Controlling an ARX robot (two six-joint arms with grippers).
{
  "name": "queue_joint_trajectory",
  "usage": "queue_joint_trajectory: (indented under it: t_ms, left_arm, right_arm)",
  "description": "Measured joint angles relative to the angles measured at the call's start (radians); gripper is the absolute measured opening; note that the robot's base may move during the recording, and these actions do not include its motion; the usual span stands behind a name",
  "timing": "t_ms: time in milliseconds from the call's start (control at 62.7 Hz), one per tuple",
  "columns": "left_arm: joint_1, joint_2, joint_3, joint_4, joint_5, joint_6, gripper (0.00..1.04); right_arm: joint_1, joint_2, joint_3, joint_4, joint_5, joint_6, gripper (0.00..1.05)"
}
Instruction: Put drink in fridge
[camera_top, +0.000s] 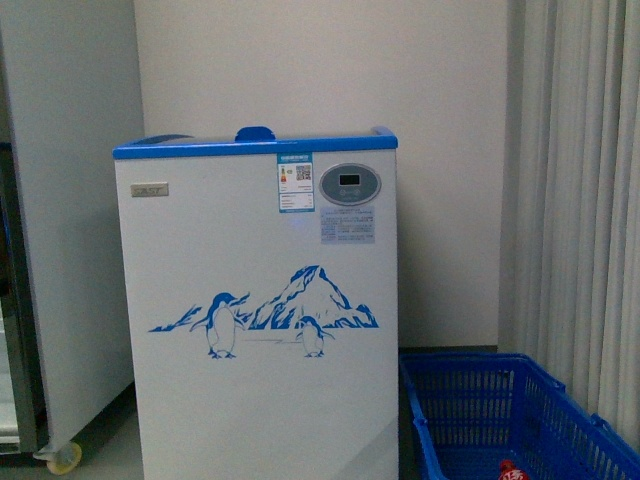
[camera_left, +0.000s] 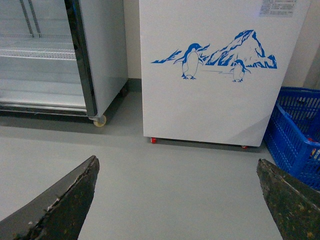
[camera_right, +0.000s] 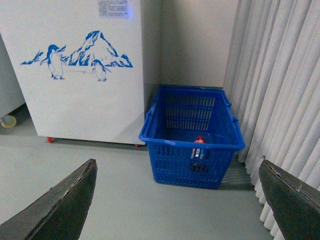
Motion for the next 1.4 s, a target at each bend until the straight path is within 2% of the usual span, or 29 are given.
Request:
queue_joint_trajectory:
  t_ms: [1403]
  left_arm:
    - [0.000,0.000,0.000,0.000,0.000,0.000,0.97]
  right_arm:
    - [0.000,0.000,0.000,0.000,0.000,0.000,0.97]
